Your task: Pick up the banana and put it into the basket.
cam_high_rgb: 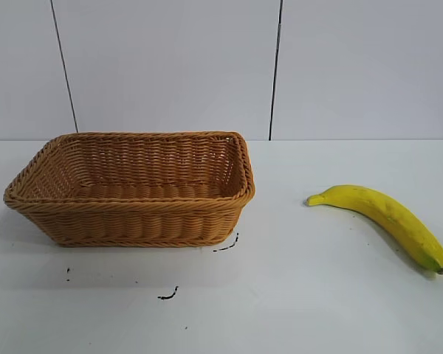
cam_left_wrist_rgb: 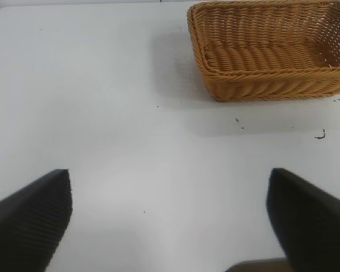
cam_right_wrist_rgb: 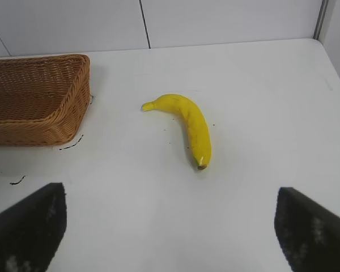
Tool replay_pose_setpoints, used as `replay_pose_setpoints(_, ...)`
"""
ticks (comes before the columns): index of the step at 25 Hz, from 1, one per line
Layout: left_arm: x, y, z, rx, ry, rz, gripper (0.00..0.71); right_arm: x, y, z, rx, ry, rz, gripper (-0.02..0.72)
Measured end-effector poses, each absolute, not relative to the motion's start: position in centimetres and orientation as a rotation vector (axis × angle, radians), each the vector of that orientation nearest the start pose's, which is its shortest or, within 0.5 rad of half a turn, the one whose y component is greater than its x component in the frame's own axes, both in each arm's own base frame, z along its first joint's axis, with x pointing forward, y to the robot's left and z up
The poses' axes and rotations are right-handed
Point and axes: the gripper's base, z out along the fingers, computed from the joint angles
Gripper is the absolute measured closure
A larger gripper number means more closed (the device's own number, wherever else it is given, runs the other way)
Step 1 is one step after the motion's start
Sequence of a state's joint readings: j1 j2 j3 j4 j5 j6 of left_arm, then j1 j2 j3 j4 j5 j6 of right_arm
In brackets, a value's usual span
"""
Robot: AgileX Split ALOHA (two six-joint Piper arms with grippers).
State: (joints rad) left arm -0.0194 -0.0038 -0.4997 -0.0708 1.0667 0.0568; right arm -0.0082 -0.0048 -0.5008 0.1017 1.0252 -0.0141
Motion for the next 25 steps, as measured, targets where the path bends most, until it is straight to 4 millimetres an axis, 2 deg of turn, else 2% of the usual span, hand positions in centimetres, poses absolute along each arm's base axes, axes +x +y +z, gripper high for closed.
replay_pose_setpoints(15, -0.6, -0.6, 27.7, 0.082, 2.044, -0.061, 0.017, -0.3, 0.8, 28.1, -0.008, 2.013, 0.107, 0.013)
replay_pose_setpoints(19, -0.6, -0.6, 27.7, 0.082, 2.044, -0.061, 0.017, 1.3, 0.8, 29.4, -0.004, 2.099, 0.108, 0.013)
replay_pose_setpoints(25, -0.6, -0.6, 27.7, 0.082, 2.044, -0.061, 0.017, 7.0, 0.6, 30.8, 0.008, 2.349, 0.092, 0.013)
